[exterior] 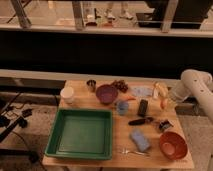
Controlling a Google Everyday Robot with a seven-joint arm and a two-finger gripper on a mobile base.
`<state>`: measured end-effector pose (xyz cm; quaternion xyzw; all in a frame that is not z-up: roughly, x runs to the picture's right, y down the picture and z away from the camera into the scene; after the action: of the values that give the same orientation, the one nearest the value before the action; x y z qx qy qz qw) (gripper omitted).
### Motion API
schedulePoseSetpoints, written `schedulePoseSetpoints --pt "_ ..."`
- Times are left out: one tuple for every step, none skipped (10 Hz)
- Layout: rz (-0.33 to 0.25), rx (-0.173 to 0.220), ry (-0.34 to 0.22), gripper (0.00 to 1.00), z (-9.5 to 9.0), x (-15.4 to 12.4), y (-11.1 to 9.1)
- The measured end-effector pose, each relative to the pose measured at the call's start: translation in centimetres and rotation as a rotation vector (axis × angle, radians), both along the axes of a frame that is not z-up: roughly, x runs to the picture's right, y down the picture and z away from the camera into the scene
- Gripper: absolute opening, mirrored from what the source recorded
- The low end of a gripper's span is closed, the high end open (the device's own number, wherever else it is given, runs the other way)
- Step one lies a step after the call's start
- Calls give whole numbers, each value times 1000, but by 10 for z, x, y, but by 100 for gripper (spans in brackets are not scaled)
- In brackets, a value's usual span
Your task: Place apple in table surface
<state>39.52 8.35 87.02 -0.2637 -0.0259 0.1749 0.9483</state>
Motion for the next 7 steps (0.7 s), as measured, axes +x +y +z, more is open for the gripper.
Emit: schedulePoseSetpoints --pt "-18 -9 -3 37 10 -5 5" --pt "-35 -17 -3 37 18 -10 10" --pt "-50 -26 -6 37 26 -14 16" --pt "-62 -33 -4 37 31 -16 18" --pt "-71 -42 -3 37 35 -16 21" --pt "-76 -45 0 37 37 -16 23" --pt "-82 -52 2 37 39 -16 24"
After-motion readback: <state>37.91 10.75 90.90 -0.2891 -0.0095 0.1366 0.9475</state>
